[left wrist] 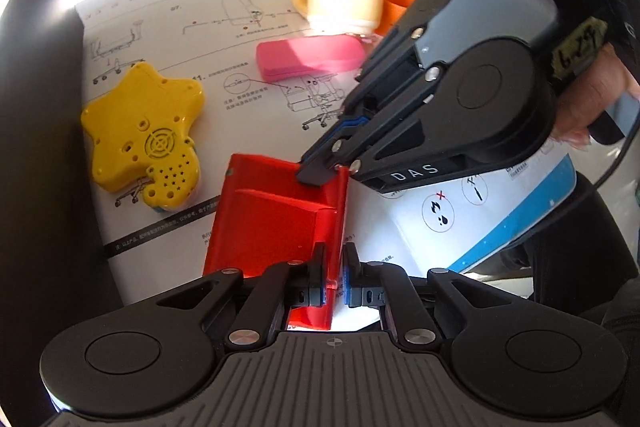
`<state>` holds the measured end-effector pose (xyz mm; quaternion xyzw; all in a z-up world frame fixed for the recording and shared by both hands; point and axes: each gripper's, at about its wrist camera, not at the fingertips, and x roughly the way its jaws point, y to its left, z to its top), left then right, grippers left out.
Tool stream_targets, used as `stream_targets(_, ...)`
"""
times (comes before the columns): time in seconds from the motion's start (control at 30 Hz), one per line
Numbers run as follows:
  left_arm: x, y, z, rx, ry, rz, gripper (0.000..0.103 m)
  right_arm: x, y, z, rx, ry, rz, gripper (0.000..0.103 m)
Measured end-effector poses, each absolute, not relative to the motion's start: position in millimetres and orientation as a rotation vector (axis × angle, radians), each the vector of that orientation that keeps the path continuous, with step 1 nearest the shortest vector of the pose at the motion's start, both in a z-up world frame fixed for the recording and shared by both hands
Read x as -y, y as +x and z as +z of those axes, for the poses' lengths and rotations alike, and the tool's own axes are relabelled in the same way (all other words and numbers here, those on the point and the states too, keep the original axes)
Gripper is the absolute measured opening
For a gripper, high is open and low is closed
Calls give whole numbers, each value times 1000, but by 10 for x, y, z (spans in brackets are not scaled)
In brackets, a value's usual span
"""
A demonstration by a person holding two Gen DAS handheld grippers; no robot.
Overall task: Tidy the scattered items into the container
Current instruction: 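Lift the red piece with the left tool while the right tool grips its other side, then carry the red piece with both tools into the box and open both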
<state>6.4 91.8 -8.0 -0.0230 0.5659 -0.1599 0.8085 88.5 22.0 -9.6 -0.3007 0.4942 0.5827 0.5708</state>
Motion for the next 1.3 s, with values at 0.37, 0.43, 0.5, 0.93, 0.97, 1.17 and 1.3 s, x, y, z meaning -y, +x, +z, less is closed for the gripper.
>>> stream_targets(0.37,-652,179,66,-1184,-31,-315,5,51,1005,58,-1131,-626,1234,3)
stream_targets(0.43,-607,189,126,-1168,-16,-316,5,88,1028,126,-1113,-617,1222,3)
stream_targets(0.5,-578,204,181,-1153,-7,-313,5,116,1076,200,-1092,-611,1212,3)
stream_targets(0.93,-695,247,766,-997,16,-258,6,27,1118,880,-896,-620,1204,3)
stream_targets(0.97,-721,244,811,-984,14,-252,6,-1,1112,917,-884,-622,1205,3)
stream_targets(1.17,-960,193,1068,-912,-12,-200,6,-239,1017,1233,-797,-655,1224,3)
stream_targets(1.3,-1229,83,1251,-863,-42,-145,6,-467,897,1421,-743,-670,1261,4)
